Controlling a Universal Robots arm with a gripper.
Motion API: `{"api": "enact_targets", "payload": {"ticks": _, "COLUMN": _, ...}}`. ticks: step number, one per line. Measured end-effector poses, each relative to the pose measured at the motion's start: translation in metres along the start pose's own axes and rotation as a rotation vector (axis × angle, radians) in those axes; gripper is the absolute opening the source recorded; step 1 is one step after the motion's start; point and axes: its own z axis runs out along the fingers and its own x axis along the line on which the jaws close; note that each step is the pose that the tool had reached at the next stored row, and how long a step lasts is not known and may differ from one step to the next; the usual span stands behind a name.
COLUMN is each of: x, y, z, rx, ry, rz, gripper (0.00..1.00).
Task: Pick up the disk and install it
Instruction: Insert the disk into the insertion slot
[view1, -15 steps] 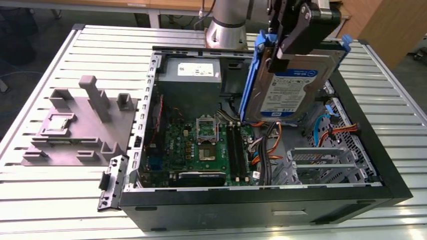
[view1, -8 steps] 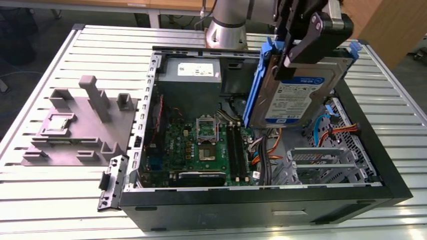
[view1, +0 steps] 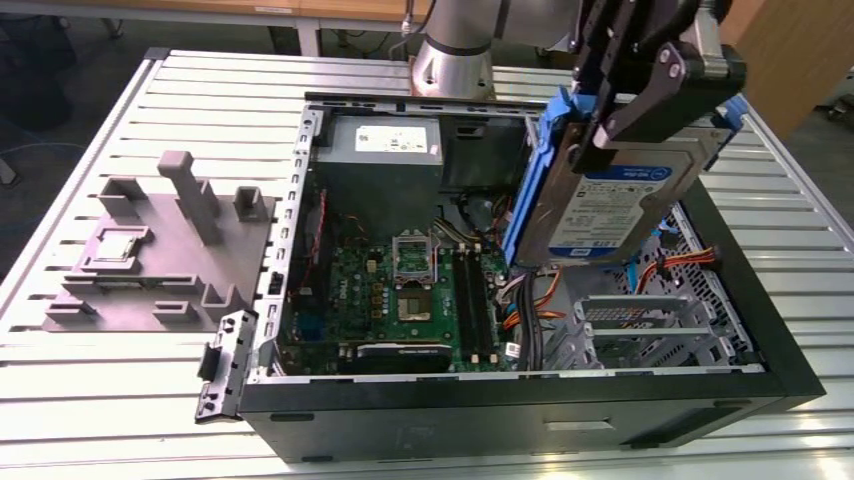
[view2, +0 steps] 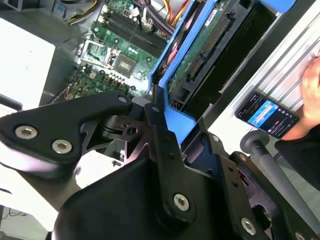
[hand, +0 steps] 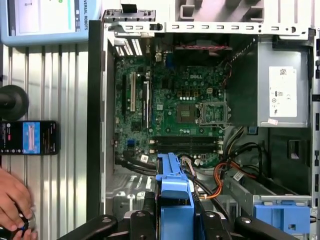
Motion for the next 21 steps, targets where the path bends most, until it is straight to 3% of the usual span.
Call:
{"api": "enact_targets", "payload": {"ticks": 5, "x": 0.0008, "y": -0.0109, "z": 0.0005, "rx": -0.0002, "ry": 0.0001, "rz": 0.0, "gripper": 0.36}}
{"api": "enact_targets", "payload": {"ticks": 12, "x": 0.0099, "y": -0.0147, "z": 0.0021, "rx": -0.0006, "ry": 0.0001, "rz": 0.003, "gripper": 0.36}}
{"api": "enact_targets", "payload": {"ticks": 21, "x": 0.0138, "y": -0.0357, "z": 0.0057, "rx": -0.0028, "ry": 0.0002, "rz": 0.004, "gripper": 0.36}}
